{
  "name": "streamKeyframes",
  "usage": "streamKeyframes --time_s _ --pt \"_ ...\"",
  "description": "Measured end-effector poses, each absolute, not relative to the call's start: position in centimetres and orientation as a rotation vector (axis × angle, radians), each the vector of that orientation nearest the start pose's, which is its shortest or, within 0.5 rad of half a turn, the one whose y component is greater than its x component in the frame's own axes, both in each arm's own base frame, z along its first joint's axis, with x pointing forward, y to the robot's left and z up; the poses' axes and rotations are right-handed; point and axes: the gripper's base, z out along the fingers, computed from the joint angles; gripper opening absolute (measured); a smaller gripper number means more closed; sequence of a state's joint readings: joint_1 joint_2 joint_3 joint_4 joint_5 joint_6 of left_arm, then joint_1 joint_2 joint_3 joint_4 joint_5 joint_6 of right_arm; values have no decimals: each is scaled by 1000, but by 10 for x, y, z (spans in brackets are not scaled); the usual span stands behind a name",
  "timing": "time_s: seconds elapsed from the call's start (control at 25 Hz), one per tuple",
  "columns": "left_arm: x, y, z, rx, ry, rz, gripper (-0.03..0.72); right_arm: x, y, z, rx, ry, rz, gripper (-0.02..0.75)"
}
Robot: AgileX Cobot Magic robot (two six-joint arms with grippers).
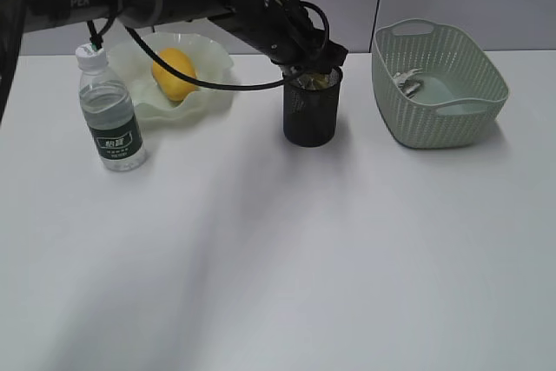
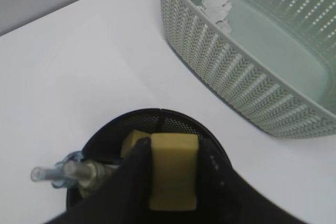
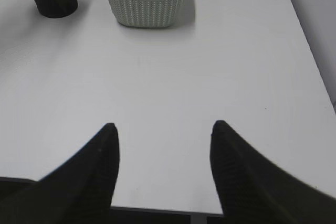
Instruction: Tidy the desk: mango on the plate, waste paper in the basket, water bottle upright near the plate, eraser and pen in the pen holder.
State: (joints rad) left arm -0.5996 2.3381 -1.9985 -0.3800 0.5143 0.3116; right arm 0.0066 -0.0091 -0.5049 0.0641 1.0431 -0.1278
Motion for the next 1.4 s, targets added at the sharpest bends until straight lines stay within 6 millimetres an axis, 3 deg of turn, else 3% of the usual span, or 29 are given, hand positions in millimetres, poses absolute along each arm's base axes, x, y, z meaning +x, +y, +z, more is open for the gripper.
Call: streamKeyframes --time_s 0.24,0.6,0.84,0.92,1.16,1.4 --pt "436 -318 187 765 2246 -521 202 -6 5 280 -138 2006 -1 447" --pt "435 -318 186 770 2255 -521 204 -6 5 280 -138 2006 -1 447" --pt "435 -319 186 766 2254 -528 426 -6 5 280 -138 2006 -1 447" --pt "436 -318 188 764 2248 -525 459 -6 5 280 -138 2006 -1 447" --pt "436 -320 195 767 2233 -531 481 -6 5 280 -138 2006 -1 447" --pt "435 -321 218 776 2191 -540 453 -6 5 280 -138 2006 -1 447"
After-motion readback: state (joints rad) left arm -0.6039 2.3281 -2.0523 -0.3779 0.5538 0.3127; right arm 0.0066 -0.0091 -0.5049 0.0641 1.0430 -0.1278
